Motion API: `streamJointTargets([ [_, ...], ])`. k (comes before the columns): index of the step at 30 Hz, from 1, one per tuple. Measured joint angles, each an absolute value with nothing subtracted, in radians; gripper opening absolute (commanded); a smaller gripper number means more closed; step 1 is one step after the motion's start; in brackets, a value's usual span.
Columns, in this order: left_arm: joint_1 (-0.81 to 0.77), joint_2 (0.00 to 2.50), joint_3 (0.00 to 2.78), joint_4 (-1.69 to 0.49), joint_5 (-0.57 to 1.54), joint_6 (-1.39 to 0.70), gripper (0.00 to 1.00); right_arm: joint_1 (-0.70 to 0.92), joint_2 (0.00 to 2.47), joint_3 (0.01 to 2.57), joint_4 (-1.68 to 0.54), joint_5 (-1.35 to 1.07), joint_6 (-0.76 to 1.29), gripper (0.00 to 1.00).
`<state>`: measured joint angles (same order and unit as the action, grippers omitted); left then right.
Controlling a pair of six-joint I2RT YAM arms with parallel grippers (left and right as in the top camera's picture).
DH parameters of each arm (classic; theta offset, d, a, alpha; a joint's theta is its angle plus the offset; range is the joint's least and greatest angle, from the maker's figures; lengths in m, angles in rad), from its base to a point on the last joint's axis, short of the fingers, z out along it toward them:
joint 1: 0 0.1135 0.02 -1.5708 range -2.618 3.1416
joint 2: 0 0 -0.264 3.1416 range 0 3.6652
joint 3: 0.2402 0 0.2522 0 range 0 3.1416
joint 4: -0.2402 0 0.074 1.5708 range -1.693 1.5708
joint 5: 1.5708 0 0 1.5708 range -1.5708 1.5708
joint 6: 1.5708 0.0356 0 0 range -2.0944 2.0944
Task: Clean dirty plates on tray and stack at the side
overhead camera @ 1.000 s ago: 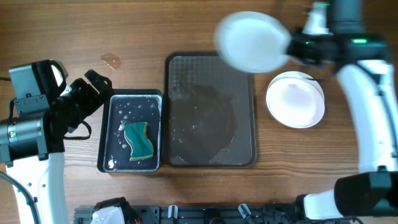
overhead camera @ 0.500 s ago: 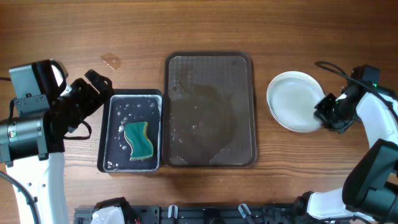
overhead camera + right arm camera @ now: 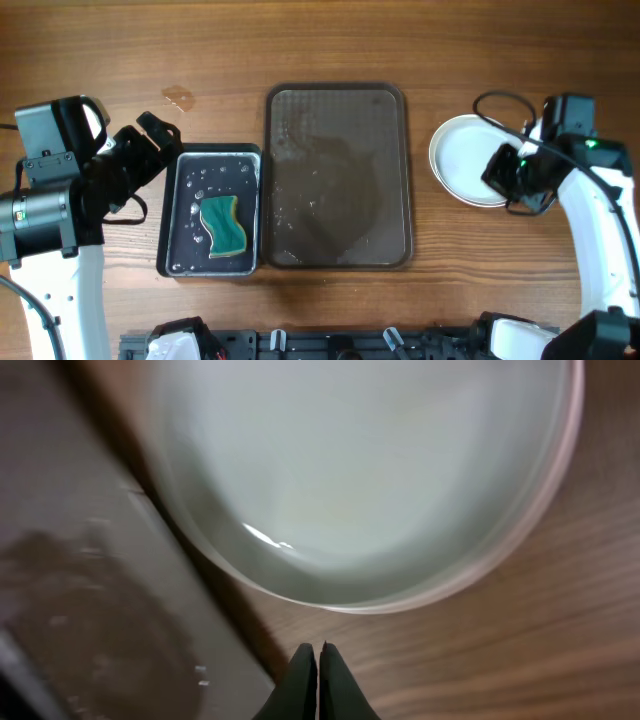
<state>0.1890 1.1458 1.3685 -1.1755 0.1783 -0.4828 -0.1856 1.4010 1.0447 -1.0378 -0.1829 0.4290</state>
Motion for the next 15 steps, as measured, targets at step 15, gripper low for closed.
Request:
streamJointTargets([
  [15,0.189,1.146,1.369,-1.176,0.178,-0.483,1.00,-0.204,1.446,0.722,-0.591,-0.356,0.493,0.20],
])
